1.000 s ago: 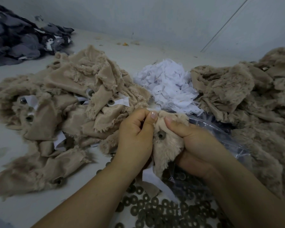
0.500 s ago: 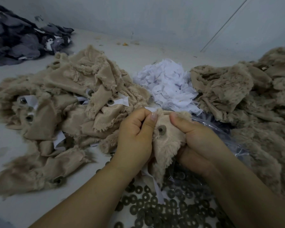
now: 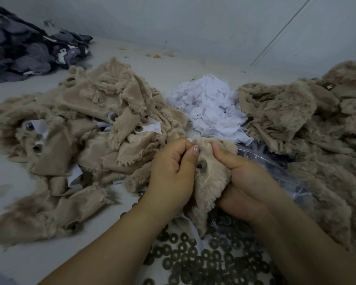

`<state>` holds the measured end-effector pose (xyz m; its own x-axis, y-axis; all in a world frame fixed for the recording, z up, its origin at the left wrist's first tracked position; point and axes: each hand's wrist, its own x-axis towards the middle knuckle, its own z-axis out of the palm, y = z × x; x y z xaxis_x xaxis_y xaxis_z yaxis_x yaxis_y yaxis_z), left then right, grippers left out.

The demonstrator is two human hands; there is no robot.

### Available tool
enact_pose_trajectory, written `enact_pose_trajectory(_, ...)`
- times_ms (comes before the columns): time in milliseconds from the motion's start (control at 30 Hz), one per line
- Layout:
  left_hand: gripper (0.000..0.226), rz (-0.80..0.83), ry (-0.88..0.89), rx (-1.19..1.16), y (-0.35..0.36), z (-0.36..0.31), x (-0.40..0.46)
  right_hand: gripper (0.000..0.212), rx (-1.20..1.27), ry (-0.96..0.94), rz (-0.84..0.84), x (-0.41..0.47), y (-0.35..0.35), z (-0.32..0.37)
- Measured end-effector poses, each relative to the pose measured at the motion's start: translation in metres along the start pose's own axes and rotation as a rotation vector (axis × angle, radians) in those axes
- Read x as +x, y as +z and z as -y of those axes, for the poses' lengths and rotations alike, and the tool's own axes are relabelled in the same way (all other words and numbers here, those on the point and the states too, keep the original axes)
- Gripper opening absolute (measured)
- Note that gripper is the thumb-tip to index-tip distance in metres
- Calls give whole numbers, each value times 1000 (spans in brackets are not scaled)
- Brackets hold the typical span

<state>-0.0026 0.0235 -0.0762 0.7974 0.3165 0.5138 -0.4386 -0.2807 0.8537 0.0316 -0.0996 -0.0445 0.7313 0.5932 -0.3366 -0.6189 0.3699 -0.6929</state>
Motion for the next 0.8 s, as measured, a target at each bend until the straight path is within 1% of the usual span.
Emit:
enact_pose_trajectory(133, 33, 7, 0, 5, 0, 2, -1, 46, -32, -36, 12, 0, 0, 0)
enact_pose_trajectory(267, 36, 43, -73, -145, -1, 0, -2, 40, -109, -93, -14, 1, -3, -1)
enact_pose_trajectory(333, 43, 59, -63, -157, -1, -2, -2, 35, -178, -139, -27, 0, -2, -3)
enact_pose_trajectory(400, 45, 36, -49, -140, -1, -2, -2, 35, -250, -194, -41, -1, -1, -6)
enact_pose_trajectory(500, 43, -5, -30, -149, -2, 0, -1, 37, -241, -233, -55, -1, 0, -8)
enact_pose_trajectory(633, 43, -41, -61, -232, -1, -1, -4, 37, -121, -162, -14, -2, 4, -8)
enact_pose_trajectory(800, 42, -77, -53, -208, 4, 0, -7, 42, -26, -55, 1, -3, 7, -9)
